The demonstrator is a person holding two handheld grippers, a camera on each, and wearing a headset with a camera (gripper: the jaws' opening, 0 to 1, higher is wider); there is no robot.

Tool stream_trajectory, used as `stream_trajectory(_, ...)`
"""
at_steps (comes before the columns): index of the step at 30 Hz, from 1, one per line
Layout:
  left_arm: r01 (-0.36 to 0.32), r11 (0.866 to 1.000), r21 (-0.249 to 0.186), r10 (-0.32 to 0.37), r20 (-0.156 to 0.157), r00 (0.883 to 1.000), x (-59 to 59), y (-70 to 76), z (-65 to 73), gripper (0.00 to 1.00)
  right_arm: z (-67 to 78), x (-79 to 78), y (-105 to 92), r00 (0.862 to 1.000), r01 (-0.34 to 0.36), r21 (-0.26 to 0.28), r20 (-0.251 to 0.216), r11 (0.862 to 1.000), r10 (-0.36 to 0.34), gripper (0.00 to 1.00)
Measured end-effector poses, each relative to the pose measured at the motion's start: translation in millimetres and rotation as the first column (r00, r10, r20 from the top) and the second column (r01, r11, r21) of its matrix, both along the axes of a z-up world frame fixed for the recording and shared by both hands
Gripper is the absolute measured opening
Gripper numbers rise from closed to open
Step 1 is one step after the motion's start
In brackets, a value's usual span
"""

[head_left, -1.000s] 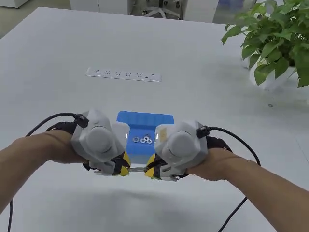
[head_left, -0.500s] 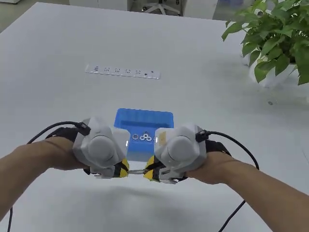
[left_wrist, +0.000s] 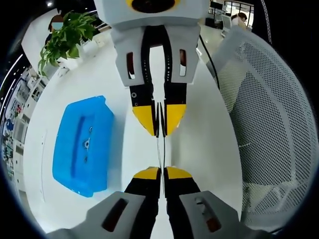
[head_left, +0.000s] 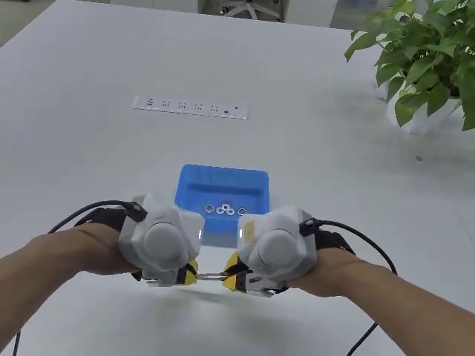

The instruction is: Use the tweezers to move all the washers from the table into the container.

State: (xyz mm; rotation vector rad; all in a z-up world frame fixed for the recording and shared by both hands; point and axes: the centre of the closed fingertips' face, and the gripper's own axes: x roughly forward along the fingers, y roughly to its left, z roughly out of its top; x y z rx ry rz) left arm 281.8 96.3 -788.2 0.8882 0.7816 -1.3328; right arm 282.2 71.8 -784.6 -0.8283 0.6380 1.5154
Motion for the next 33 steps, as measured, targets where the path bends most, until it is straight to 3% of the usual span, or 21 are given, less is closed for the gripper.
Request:
stream_trajectory(13,0.019,1.000,0.004,-0.019,0.004,1.000,0.2,-3.1,-9.2,0.06,-10.5,-0.5,-5.5,1.000,0.011,-0.003,-0.006,1.000,-0.011,0.09)
stream_trajectory(33,0.031,0.999,-0.030,-0.032,-0.039,0.999,3.4,-10.1,-23.4,0.07,-29.7,2.1,-12.8,0.999,0.010,-0.040,-0.036,0.999,-0.012,0.11)
